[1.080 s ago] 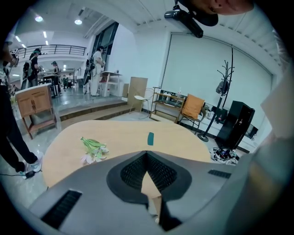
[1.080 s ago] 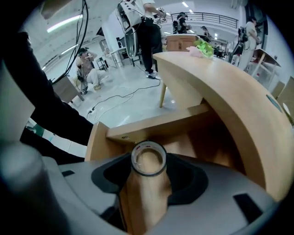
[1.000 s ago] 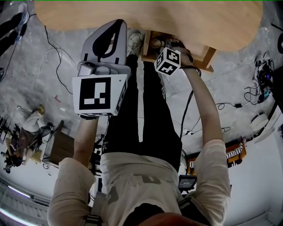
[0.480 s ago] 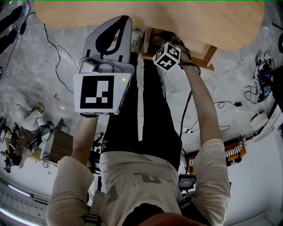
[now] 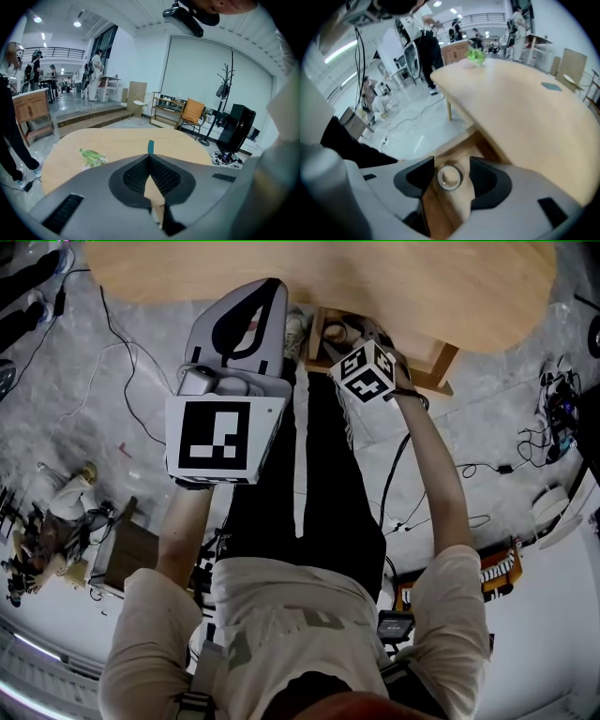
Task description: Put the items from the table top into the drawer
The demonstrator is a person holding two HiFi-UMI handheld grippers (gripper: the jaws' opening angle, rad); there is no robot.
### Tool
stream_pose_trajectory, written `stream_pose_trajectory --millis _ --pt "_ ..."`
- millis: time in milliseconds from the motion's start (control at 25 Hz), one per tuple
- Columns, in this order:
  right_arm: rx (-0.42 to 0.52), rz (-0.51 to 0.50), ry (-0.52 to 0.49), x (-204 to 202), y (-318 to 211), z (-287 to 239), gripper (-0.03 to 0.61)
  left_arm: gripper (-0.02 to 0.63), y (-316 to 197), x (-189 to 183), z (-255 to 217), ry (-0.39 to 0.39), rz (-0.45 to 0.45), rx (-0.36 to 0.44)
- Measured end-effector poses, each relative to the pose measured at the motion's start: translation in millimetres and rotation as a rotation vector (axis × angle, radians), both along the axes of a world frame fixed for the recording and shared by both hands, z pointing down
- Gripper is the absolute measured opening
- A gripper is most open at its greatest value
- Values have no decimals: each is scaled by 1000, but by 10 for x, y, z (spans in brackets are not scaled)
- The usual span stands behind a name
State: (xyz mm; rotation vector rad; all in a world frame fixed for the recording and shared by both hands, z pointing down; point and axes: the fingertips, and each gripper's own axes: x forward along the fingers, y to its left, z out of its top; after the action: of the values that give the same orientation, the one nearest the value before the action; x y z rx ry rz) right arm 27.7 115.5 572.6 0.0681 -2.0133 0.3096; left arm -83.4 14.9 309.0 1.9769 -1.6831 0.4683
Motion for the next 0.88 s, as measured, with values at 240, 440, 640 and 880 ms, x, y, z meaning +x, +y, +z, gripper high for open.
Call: stream_pose_trajectory --millis 240,440,640,880 --pt "20 602 -399 -379 -751 -1550 5 8 -89 -14 -194 10 -16 19" --pt "283 872 -579 -301 -1343 -2581 5 8 -191 20 -176 -7 -19 40" --pt "392 926 -586 -180 -1428 -2873 5 8 -228 75 -164 10 -14 59" --pt "374 917 -578 -156 -1408 -2783 5 8 -244 72 -157 15 -21 62"
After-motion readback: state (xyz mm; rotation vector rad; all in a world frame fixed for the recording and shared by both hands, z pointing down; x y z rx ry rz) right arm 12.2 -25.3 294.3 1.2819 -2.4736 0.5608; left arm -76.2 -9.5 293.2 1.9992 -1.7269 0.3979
